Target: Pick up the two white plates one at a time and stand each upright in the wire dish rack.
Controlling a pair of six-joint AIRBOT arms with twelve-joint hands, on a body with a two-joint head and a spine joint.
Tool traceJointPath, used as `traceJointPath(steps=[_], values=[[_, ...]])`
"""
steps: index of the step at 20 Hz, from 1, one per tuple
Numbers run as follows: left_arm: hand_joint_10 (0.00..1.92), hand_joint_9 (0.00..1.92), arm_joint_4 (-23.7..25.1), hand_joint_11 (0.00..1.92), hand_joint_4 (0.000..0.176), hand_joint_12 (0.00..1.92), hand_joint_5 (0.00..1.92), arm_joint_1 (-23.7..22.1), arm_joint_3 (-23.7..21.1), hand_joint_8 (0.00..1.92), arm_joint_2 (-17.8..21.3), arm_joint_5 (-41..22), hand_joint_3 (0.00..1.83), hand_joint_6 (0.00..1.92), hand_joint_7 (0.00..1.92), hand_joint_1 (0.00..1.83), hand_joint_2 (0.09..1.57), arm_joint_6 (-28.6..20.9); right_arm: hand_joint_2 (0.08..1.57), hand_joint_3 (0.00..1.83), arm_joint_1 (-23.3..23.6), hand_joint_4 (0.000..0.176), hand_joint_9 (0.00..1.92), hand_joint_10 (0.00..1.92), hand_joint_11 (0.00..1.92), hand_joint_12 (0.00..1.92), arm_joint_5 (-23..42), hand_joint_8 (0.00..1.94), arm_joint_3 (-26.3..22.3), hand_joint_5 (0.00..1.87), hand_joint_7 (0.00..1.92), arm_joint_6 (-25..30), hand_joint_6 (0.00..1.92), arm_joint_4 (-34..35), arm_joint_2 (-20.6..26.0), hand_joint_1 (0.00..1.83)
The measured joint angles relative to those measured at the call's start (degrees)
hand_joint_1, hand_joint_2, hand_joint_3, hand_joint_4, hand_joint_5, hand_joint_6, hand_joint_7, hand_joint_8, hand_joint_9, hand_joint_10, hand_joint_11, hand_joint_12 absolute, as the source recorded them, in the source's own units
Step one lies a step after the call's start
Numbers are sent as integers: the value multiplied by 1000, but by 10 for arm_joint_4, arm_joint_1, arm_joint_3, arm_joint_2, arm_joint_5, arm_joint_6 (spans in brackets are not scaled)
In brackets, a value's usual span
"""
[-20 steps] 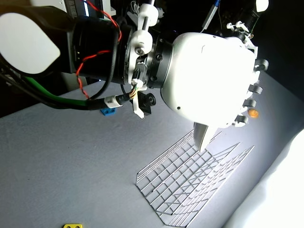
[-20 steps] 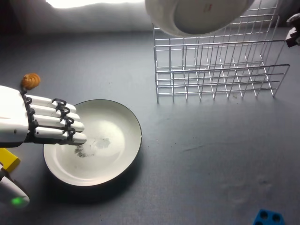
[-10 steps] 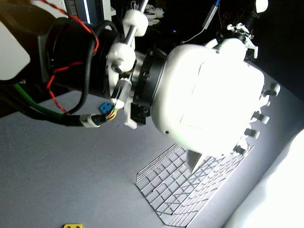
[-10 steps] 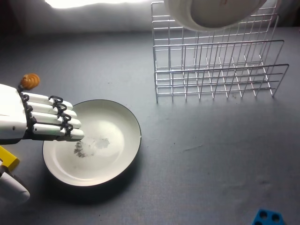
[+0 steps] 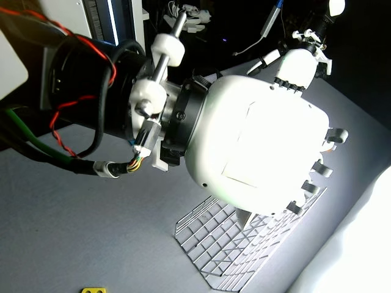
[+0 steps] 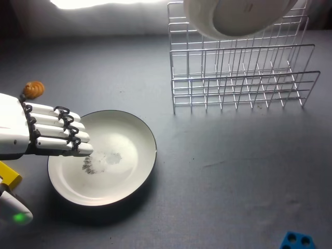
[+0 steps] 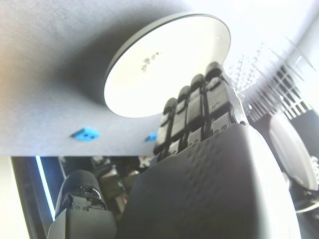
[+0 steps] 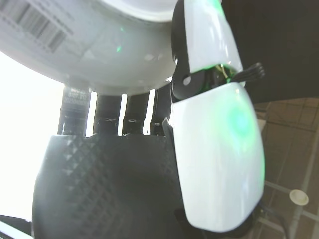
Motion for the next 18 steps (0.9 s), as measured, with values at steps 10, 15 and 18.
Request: traceJointPath(steps=[10, 15, 18], values=[[0, 4, 0, 3, 0, 5, 20, -2, 0, 0, 0, 0, 0, 0, 23, 0, 1003, -2, 1108, 0, 0, 0, 960, 1104, 804, 1067, 25, 891, 10, 899, 1005, 112, 1080, -114, 1, 1375], [0, 0, -2, 1, 0, 4, 23, -10, 0, 1, -1, 0, 0, 3, 23, 0, 1004, -3, 1112, 0, -4, 0, 959, 1115, 798, 1087, -7, 905, 14, 895, 989, 138, 1088, -106, 0, 1373], [0, 0, 0, 0, 0, 3, 6, -11, 0, 0, -1, 0, 0, 0, 12, 0, 1003, -3, 1091, 0, -10, 0, 1073, 633, 901, 977, -33, 781, 38, 974, 1102, 138, 990, -71, -8, 1265]])
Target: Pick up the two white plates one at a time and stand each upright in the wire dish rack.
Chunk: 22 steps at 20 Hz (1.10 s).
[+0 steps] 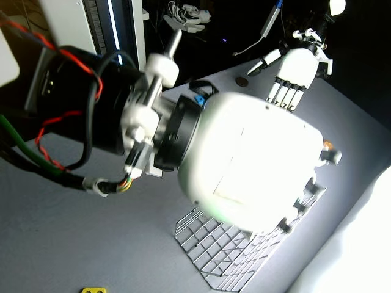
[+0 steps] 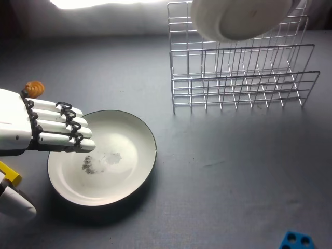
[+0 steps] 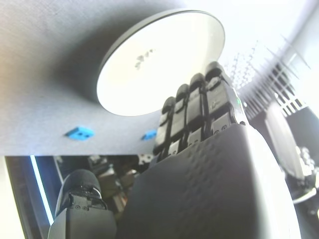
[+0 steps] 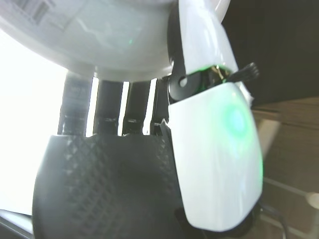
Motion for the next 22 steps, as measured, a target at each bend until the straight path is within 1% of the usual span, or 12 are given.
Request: traceJointPath(steps=[1, 2, 3, 5, 6, 10, 11, 12, 14, 15, 19, 22], values=[[0, 0, 0, 0, 0, 1, 0, 0, 0, 0, 0, 0, 0, 0, 3, 0, 1000, 0, 1087, 0, 0, 0, 1032, 938, 877, 1001, -3, 792, 3, 947, 1066, 0, 1005, 1, 0, 1358], [0, 0, 0, 0, 0, 1, 0, 0, 0, 0, 0, 1, 0, 0, 3, 0, 1000, 0, 1087, 0, 0, 0, 1032, 938, 877, 1001, -6, 792, 5, 947, 1066, 0, 1005, 2, 0, 1358], [1, 48, 0, 48, 0, 37, 73, 0, 0, 0, -1, 1, 1, 1, 71, 0, 1008, 0, 1098, 0, 0, 0, 985, 1076, 839, 1057, -11, 847, 5, 918, 1031, 0, 1035, 2, 0, 1377], [7, 22, 0, 17, 0, 23, 50, 0, 0, 6, -1, 1, 0, 4, 45, 0, 1004, 0, 1106, 1, -2, 0, 964, 1107, 812, 1081, -13, 883, 5, 912, 1002, 0, 1064, 2, -2, 1374], [6, 18, 1, 11, 0, 21, 44, 0, 0, 4, -1, 0, 0, 2, 40, 0, 1003, 0, 1099, 0, -4, 0, 977, 1103, 815, 1095, -14, 855, 6, 928, 1022, 1, 1016, 3, -4, 1378], [10, 32, 3, 31, 0, 28, 54, 0, 0, 10, -1, 1, 1, 10, 54, 0, 1006, 0, 1107, 0, -12, 0, 987, 1084, 845, 1071, -15, 896, 17, 891, 995, 7, 1081, 4, -13, 1374], [14, 49, 3, 42, 0, 35, 72, 0, 1, 13, -1, 1, 2, 14, 68, 0, 1010, 0, 1113, 0, -16, 0, 990, 999, 837, 1053, -15, 900, 19, 897, 997, 9, 1090, 4, -15, 1348], [3, 27, 3, 22, 0, 28, 50, 0, 1, 2, -1, 1, 1, 4, 45, 0, 1009, 0, 1108, 0, -23, 0, 984, 1070, 837, 1052, -16, 889, 21, 902, 994, 9, 1079, 4, -17, 1369], [14, 40, 3, 37, 0, 38, 65, 1, 3, 15, -4, 1, 1, 15, 58, 0, 1007, 0, 1100, 0, -36, 0, 995, 1071, 842, 1048, -19, 859, 25, 913, 1012, 11, 1053, 4, -24, 1376], [3, 14, 2, 7, 0, 27, 39, 2, 4, 3, -6, 4, 3, 3, 34, 0, 1013, 0, 1108, 1, -41, 0, 971, 1104, 821, 1060, -21, 892, 26, 904, 992, 13, 1075, 4, -28, 1374], [9, 37, 4, 25, 0, 41, 53, 6, 9, 9, -8, 6, 1, 8, 55, 0, 1009, 0, 1101, 1, -44, 0, 982, 1078, 834, 1065, -21, 871, 36, 914, 1011, 19, 1062, 4, -39, 1377], [4, 31, 3, 14, 0, 43, 46, 9, 11, 4, -8, 9, 0, 2, 52, 0, 1004, -1, 1100, 0, -56, 0, 985, 1074, 835, 1071, -25, 852, 51, 917, 1018, 23, 1062, 35, -48, 1377]])
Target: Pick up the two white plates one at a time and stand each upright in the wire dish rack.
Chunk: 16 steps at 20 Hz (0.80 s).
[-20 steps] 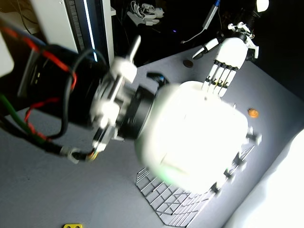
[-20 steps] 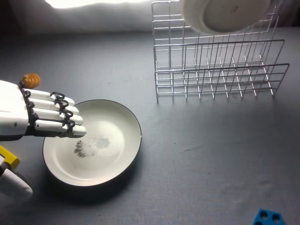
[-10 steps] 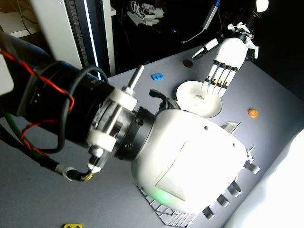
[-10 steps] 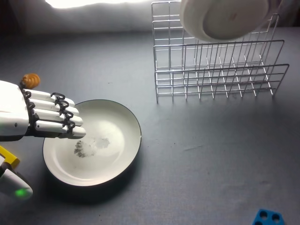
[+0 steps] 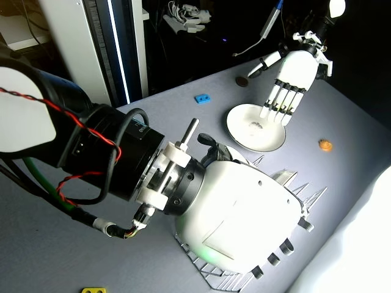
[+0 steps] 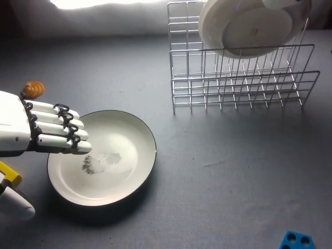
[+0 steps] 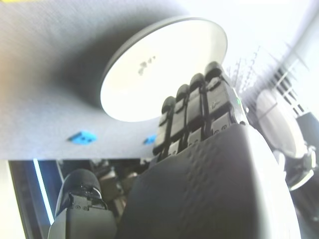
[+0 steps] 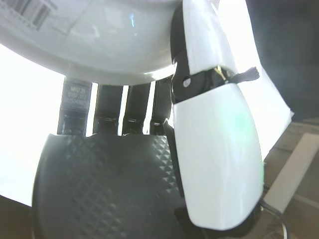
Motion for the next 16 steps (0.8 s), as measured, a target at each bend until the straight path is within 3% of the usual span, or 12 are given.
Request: traceJointPath(steps=[10, 16], values=[[0, 0, -1, 0, 0, 0, 1, 3, 3, 0, -1, 3, 0, 0, 0, 0, 992, 2, 1089, 0, -38, 0, 1004, 1043, 840, 1056, -7, 798, 39, 925, 1058, 1, 1034, 16, -30, 1381], [0, 0, -1, 0, 0, 0, 24, 3, 4, 4, -1, 5, 0, 8, 11, 0, 997, 2, 1107, 1, -50, 0, 962, 1096, 819, 1064, -2, 879, 49, 893, 1018, 1, 1083, 19, -36, 1376]])
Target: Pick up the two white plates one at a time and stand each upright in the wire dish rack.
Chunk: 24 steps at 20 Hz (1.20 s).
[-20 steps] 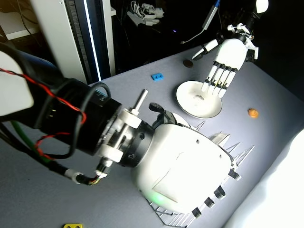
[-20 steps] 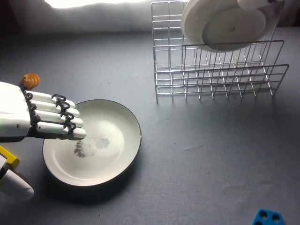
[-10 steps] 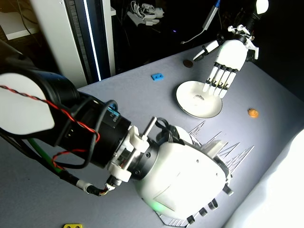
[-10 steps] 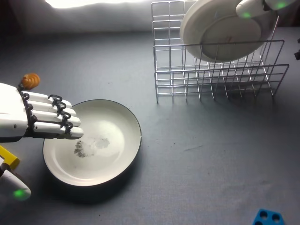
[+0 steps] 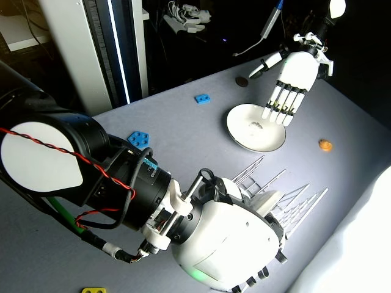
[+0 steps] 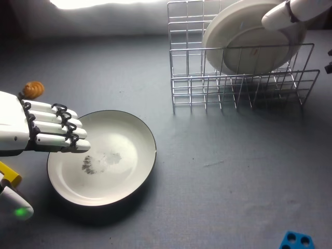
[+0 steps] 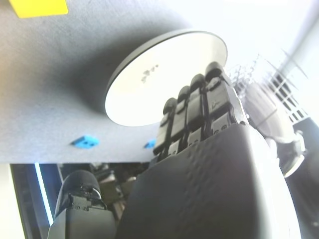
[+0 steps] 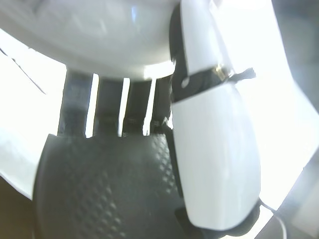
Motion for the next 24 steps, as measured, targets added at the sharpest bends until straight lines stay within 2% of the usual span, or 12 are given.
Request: traceJointPath(steps=[2, 4, 10, 11, 12, 13, 14, 15, 16, 17, 18, 24], values=[[1, 2, 0, 8, 0, 4, 30, 0, 0, 6, -2, 0, 0, 9, 18, 0, 994, 0, 1111, 0, -1, 0, 956, 1099, 818, 1059, 3, 895, 0, 880, 1010, 0, 1106, 0, 0, 1374], [0, 0, 0, 0, 0, 0, 34, 0, 0, 5, -2, 0, 0, 9, 19, 0, 992, 0, 1096, 0, -1, 0, 984, 1056, 841, 1046, 5, 835, 0, 922, 1044, 0, 1045, 0, 0, 1379], [2, 7, 0, 0, 0, 0, 36, 7, 6, 6, -5, 3, 0, 6, 30, 0, 995, 2, 1113, 1, -1, 0, 941, 1122, 790, 1094, 9, 890, 0, 898, 995, -3, 1107, 0, 0, 1372], [0, 1, 0, 0, 0, 0, 6, 9, 7, 0, -5, 5, 0, 0, 5, 0, 988, 3, 1139, 1, -1, 0, 922, 666, 731, 1091, 9, 967, 0, 895, 964, -4, 1154, 0, 0, 1237], [0, 0, -1, 0, 0, 0, 5, 11, 10, 0, -6, 4, 0, 1, 0, 0, 992, 3, 1155, 1, -1, 12, 946, 402, 696, 1063, 10, 1017, 0, 869, 938, -5, 1199, 0, 0, 1204], [0, 0, -1, 0, 0, 0, 15, 13, 14, 3, -7, 4, 0, 6, 8, 0, 997, 3, 1156, 0, -2, 19, 974, 228, 671, 1044, 11, 1006, 0, 858, 947, -6, 1211, 0, 0, 1197], [7, 19, 0, 20, 0, 9, 46, 13, 16, 13, -7, 7, 1, 16, 35, 0, 998, 3, 1157, 1, -2, 0, 976, 138, 646, 1032, 12, 472, 0, 879, 909, -7, 1133, 0, 0, 1149], [8, 23, -1, 19, 0, 9, 51, 13, 16, 15, -7, 8, 0, 17, 44, 0, 994, 3, 1139, 2, -2, 0, 968, 77, 614, 1014, 11, 191, 0, 912, 944, -8, 1075, 0, 0, 1148], [6, 21, -2, 14, 0, 7, 44, 13, 16, 12, -7, 8, 0, 12, 41, 0, 990, 3, 1063, 0, -2, 0, 955, 44, 585, 1000, 11, 80, 0, 814, 953, -8, 495, 0, 0, 1171], [2, 11, -2, 6, 0, 4, 41, 13, 17, 7, -8, 8, 0, 9, 32, 0, 987, 4, 1025, 0, -2, 0, 943, 22, 574, 972, 12, 27, 0, 837, 947, -7, 207, 1, 0, 1163], [2, 11, -1, 9, 0, 5, 44, 13, 17, 6, -9, 10, 0, 10, 32, 0, 989, 5, 1028, 0, -2, 0, 912, 5, 537, 980, 15, 5, 0, 831, 913, -7, 83, 2, 0, 1151], [3, 8, -3, 5, 0, 2, 36, 16, 25, 9, -13, 30, 0, 12, 27, 0, 991, 16, 1035, 0, -2, 0, 834, 0, 421, 1021, 25, 0, 0, 760, 833, -7, 0, 3, 0, 1083]])
